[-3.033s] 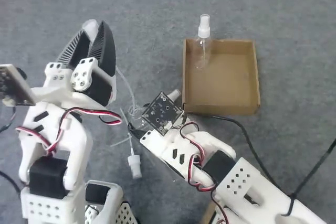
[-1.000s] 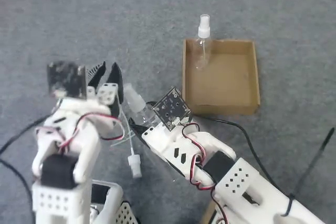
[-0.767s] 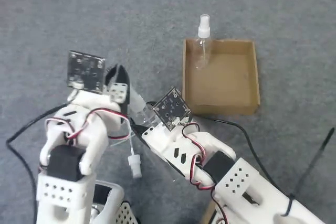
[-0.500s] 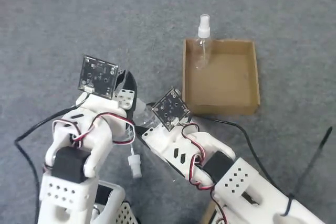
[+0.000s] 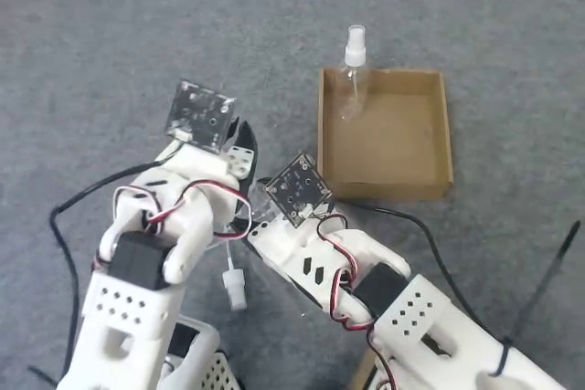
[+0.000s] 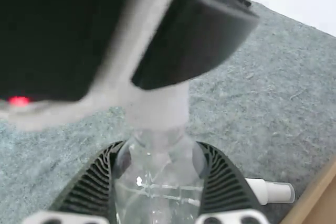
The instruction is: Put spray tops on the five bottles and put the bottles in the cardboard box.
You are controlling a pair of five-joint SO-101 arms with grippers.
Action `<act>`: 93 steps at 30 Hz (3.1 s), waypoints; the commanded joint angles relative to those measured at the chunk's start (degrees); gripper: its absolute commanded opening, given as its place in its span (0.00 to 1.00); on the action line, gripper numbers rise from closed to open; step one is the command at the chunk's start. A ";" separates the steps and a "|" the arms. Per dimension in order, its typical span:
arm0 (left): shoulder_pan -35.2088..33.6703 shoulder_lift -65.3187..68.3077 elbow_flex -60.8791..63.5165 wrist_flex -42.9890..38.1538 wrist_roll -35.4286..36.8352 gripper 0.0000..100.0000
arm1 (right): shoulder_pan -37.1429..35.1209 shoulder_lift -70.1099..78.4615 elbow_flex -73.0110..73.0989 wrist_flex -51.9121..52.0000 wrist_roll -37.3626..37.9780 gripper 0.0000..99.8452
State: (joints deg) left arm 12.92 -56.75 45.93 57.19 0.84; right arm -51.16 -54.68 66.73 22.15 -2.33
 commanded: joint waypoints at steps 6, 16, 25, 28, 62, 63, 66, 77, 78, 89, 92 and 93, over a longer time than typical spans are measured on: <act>0.88 1.41 -5.58 2.29 -2.81 0.02 | 0.48 -2.24 -0.44 -0.84 -0.26 0.01; -1.05 1.32 -16.48 9.93 -5.71 0.20 | 0.48 -2.24 -0.44 -0.84 -0.35 0.01; -4.75 -12.66 -11.65 9.85 -0.09 0.20 | 2.15 -2.24 -0.88 0.40 -0.35 0.01; -4.84 -19.69 -3.30 8.26 -0.18 0.20 | 7.34 -2.15 -2.37 0.92 -0.35 0.01; -3.60 -45.98 32.04 -2.55 -0.62 0.27 | 8.75 24.48 -51.25 29.49 -0.53 0.01; -3.43 -45.98 32.04 -2.55 -0.62 0.27 | 8.75 23.87 -51.25 30.20 -0.53 0.01; -3.43 -45.98 32.04 -2.46 -0.62 0.27 | 8.92 22.46 -51.25 31.60 -0.44 0.01; -3.43 -46.15 32.04 -2.37 -0.70 0.27 | 10.15 20.44 -51.25 34.42 -0.09 0.01; -3.43 -46.15 32.04 -2.37 -0.70 0.27 | 11.12 20.79 -51.25 34.42 -0.09 0.01; -3.87 -46.33 32.13 -2.20 -0.70 0.27 | 14.90 26.68 -51.69 34.15 0.09 0.01; -3.87 -46.42 32.92 -2.46 -0.88 0.27 | 17.89 29.76 -53.36 34.77 2.20 0.00; -3.87 -46.42 33.01 -2.55 -0.88 0.27 | 19.30 30.81 -54.68 35.65 2.64 0.00</act>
State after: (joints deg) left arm 9.32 -102.29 79.25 56.13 -0.22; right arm -35.25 -24.70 18.29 56.44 -1.80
